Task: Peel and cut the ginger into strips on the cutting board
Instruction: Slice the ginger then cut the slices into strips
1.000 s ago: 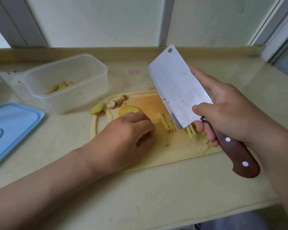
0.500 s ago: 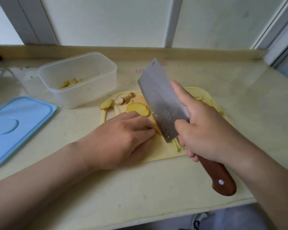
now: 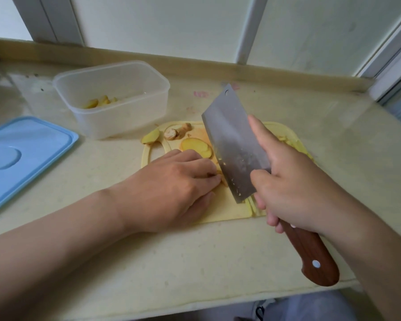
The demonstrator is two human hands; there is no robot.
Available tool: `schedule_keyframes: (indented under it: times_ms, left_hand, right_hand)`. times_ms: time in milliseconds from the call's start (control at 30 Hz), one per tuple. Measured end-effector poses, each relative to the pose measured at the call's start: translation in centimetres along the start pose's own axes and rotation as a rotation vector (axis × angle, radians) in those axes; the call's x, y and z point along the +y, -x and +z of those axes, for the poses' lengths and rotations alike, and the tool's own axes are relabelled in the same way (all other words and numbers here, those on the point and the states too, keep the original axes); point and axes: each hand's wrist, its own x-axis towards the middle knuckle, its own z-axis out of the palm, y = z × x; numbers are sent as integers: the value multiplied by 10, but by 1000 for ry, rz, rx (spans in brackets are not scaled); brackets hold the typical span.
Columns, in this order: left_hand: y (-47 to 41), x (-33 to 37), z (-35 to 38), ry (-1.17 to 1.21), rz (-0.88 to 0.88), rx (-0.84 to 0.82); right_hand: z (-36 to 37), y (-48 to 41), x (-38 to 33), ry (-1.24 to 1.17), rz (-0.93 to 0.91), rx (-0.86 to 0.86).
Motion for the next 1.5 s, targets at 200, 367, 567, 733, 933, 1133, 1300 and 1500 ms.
schedule_keyframes:
  times_ms: [200,367,567,733,933,1133,1300,1500]
  left_hand:
    - [1,-3,2,16,2,2]
    - [1,-2,2,32,-10,8]
    - [6,-4,1,56,-10,10]
    - [9,-7,1,80,3,5]
    - [9,-8,-2,108,19,-1]
    - [10,-11,-1,149,20,-10]
    - [11,-15,-6,188,-46,64]
    - [10,-16,-6,155,-61,50]
  right_hand:
    - [0,-11,-19,116,41,-80]
    - [2,-25,-30,165,24,-32]
    - [13,-11,-10,2,-48,169]
    - [11,15,0,-43,-58,163]
    - [15,14,-2,28,-66,145]
    - [14,13,-8,78,-33,120]
    - [11,5,-20,127,18,32]
    - [16,5,-34,214,15,21]
